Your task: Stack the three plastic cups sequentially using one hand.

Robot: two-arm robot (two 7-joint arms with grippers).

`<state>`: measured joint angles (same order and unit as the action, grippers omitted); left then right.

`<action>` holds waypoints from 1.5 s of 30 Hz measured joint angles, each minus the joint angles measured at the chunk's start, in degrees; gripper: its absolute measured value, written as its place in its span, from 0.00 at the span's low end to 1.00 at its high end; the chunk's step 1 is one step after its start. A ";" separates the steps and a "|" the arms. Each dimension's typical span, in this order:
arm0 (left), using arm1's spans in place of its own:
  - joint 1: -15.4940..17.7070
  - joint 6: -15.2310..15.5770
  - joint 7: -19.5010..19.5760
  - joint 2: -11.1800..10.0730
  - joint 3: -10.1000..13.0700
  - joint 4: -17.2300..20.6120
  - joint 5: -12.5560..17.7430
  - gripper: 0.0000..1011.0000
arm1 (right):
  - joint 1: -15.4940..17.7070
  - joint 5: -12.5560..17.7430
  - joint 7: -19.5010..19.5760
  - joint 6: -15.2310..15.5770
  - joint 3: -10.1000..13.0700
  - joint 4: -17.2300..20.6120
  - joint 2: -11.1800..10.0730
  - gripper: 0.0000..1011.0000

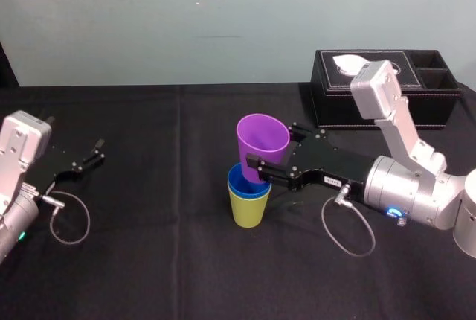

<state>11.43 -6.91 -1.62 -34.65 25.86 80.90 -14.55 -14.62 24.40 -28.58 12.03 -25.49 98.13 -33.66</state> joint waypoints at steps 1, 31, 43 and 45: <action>0.00 0.00 0.00 0.00 0.00 0.00 0.00 1.00 | -0.16 -0.03 -0.06 0.00 -0.23 -0.22 0.07 0.71; 0.00 0.00 0.00 0.00 0.00 0.00 0.00 1.00 | -1.82 -0.91 -0.03 -0.58 -2.20 -3.41 1.51 0.71; 0.00 0.00 0.00 0.00 0.00 0.00 0.00 1.00 | -2.39 -1.03 -0.15 -0.79 -2.62 -4.53 2.26 0.71; 0.00 0.00 0.00 0.00 0.00 0.00 0.00 1.00 | -2.47 -1.12 -0.18 -0.80 -2.75 -4.75 2.38 0.71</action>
<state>11.43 -6.90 -1.62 -34.64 25.86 80.90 -14.55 -17.09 23.28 -28.76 11.23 -28.24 93.39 -31.28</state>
